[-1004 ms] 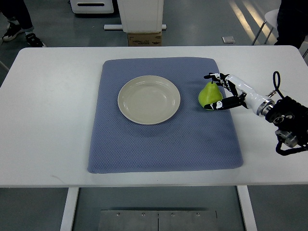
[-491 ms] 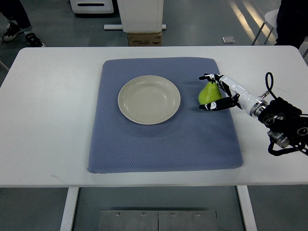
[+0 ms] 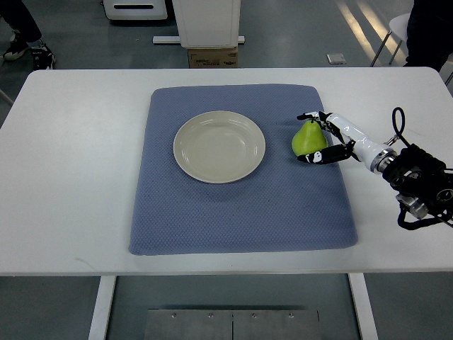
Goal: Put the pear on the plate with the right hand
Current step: 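Close the right hand fingers around the green pear, then lift the pear with the right hand and carry it over the plate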
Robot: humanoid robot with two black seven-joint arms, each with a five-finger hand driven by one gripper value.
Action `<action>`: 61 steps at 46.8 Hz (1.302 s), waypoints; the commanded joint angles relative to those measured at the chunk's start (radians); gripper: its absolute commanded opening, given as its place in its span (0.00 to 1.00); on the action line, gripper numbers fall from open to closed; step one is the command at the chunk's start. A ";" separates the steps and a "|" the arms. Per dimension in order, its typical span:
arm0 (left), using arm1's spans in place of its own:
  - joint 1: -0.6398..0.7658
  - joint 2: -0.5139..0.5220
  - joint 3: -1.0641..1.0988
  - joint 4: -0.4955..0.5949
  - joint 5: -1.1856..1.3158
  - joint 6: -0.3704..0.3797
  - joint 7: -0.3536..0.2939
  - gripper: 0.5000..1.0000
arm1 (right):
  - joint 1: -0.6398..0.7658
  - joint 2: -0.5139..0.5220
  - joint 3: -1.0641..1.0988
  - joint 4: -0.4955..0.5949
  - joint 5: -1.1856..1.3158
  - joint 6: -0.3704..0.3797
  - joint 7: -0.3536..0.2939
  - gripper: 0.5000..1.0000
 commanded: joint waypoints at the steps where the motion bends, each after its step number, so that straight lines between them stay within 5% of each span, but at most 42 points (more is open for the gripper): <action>1: 0.001 0.000 0.000 0.000 0.000 0.000 0.000 1.00 | -0.001 0.000 0.000 0.000 -0.001 0.000 0.000 0.84; 24: 0.001 0.000 0.000 0.000 0.000 0.000 0.000 1.00 | 0.000 0.000 -0.018 -0.006 -0.008 0.000 0.002 0.83; 40: 0.001 0.000 0.000 0.000 0.000 0.000 0.000 1.00 | -0.001 0.002 -0.063 -0.046 -0.027 -0.014 0.011 0.58; 50: 0.001 0.000 0.000 0.000 0.000 0.000 0.000 1.00 | 0.006 0.002 -0.069 -0.046 -0.027 -0.014 0.012 0.00; 61: 0.001 0.000 0.000 0.000 0.000 0.000 0.000 1.00 | 0.017 0.005 -0.068 -0.046 -0.025 -0.014 0.019 0.00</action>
